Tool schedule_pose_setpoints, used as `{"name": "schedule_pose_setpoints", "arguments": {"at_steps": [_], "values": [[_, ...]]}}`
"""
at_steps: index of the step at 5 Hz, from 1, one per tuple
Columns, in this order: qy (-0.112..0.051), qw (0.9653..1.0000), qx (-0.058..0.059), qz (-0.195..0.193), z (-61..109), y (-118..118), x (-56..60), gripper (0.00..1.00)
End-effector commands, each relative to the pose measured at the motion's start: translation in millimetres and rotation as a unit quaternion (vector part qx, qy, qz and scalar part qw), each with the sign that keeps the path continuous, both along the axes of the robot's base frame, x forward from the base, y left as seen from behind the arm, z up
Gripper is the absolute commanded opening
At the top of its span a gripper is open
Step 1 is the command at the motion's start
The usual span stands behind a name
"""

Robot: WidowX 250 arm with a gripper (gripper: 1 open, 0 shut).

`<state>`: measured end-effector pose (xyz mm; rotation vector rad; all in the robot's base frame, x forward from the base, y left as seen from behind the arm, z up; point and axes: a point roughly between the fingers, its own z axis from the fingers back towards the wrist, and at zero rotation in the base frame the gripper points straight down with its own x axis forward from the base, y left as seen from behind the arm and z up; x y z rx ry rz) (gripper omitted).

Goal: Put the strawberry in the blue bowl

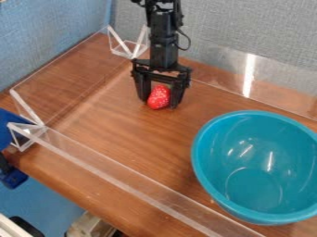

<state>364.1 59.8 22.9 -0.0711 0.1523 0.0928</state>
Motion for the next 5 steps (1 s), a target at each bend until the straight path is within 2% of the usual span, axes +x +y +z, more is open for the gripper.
{"name": "schedule_pose_setpoints", "arguments": {"at_steps": [1,2,5], "values": [[-0.006,1.0000,-0.001,0.004,3.4,6.9,2.0,1.00],[-0.006,1.0000,0.000,0.003,3.1,7.1,2.1,0.00],[-0.025,0.9995,0.005,-0.018,28.3,3.1,-7.5,0.00]]}}
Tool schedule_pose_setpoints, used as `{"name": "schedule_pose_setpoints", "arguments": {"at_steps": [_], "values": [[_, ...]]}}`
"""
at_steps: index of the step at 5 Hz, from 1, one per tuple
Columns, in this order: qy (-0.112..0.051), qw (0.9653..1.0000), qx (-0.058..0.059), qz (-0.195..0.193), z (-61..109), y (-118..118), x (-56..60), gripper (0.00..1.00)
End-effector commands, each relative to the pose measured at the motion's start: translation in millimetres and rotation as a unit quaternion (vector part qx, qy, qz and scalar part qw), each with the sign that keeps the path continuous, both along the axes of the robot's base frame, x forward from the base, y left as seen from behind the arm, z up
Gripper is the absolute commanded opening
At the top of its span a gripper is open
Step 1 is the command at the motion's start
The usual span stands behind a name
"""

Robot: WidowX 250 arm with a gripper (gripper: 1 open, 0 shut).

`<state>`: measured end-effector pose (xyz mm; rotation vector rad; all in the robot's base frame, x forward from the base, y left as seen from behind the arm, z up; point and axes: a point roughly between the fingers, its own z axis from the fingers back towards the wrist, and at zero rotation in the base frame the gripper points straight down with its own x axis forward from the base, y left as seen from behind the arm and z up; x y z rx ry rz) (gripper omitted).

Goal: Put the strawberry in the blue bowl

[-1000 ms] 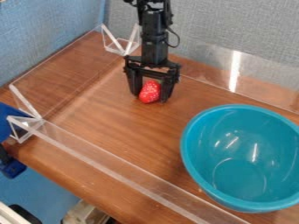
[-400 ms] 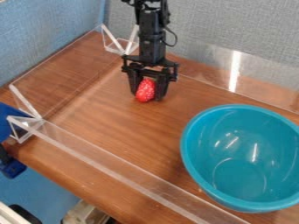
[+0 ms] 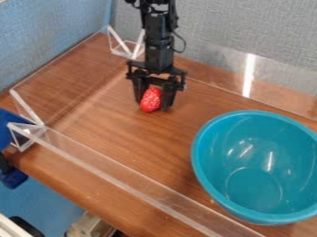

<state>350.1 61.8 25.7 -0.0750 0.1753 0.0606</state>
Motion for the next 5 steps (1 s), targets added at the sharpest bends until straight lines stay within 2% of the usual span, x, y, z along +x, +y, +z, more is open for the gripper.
{"name": "schedule_pose_setpoints", "arguments": {"at_steps": [1,3,4,5], "values": [[-0.046,0.9989,0.009,-0.007,36.7,-0.4,3.2,0.00],[-0.062,0.9979,0.014,-0.013,57.0,-3.6,-3.1,0.00],[-0.098,0.9947,0.020,-0.022,95.8,-17.2,-9.8,0.00],[-0.133,0.9902,0.020,-0.036,137.9,-38.5,-20.6,0.00]]}}
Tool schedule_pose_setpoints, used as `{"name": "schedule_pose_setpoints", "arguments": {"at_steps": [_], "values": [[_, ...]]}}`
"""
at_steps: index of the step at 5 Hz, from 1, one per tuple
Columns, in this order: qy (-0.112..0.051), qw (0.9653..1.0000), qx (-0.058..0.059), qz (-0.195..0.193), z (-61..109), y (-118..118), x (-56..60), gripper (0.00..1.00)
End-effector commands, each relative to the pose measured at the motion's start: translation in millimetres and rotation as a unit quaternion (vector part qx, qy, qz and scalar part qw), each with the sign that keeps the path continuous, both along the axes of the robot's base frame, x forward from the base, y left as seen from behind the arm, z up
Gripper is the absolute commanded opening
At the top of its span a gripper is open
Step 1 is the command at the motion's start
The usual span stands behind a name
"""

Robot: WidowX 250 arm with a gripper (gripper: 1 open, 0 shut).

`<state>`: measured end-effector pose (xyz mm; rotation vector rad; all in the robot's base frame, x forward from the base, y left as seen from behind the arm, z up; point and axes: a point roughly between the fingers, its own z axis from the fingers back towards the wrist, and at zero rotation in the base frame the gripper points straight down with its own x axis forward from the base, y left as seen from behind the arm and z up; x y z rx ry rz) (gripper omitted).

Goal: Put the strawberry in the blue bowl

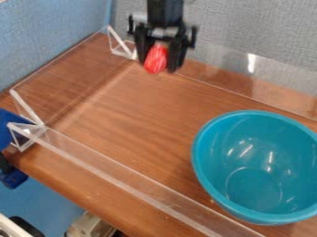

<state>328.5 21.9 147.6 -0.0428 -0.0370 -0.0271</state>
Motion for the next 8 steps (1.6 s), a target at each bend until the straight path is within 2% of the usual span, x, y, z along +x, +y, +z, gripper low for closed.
{"name": "schedule_pose_setpoints", "arguments": {"at_steps": [1,2,4,5,6,8], "values": [[-0.047,0.9988,0.000,-0.015,36.8,-22.0,-11.1,0.00],[-0.034,0.9980,-0.013,-0.051,29.7,-53.7,-16.9,0.00],[-0.007,0.9942,-0.017,-0.106,0.8,-122.8,-10.8,0.00],[0.004,0.9926,-0.016,-0.121,-14.0,-146.2,-10.7,0.00],[0.013,0.9931,-0.016,-0.115,-24.1,-145.3,-11.8,0.00],[0.021,0.9942,-0.014,-0.105,-38.4,-137.8,-13.5,0.00]]}}
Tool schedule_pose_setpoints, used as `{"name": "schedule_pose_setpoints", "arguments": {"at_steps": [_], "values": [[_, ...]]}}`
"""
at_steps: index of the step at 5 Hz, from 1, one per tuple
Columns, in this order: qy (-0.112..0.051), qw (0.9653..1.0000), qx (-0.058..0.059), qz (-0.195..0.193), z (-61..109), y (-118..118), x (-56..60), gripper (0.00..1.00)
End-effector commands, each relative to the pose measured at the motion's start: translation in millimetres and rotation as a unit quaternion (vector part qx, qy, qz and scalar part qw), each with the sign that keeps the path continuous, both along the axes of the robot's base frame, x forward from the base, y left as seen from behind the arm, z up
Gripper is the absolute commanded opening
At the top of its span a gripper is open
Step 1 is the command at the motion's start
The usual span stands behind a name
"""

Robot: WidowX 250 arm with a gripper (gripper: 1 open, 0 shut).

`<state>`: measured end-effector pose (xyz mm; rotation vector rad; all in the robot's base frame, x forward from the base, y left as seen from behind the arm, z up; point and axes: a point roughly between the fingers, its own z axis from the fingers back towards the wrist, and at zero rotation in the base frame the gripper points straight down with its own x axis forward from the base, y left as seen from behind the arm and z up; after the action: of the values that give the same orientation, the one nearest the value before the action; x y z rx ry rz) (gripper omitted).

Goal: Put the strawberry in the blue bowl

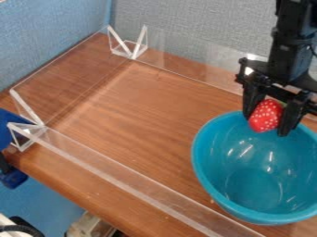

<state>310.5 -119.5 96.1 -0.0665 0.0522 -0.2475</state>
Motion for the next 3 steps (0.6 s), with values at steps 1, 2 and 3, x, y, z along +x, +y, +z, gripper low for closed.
{"name": "schedule_pose_setpoints", "arguments": {"at_steps": [1,2,3], "values": [[-0.016,0.9998,-0.007,0.009,4.6,5.0,3.0,0.00],[-0.017,0.9998,-0.007,0.010,1.6,4.2,1.5,0.00],[-0.021,0.9997,-0.007,0.012,1.7,3.5,1.3,0.00]]}}
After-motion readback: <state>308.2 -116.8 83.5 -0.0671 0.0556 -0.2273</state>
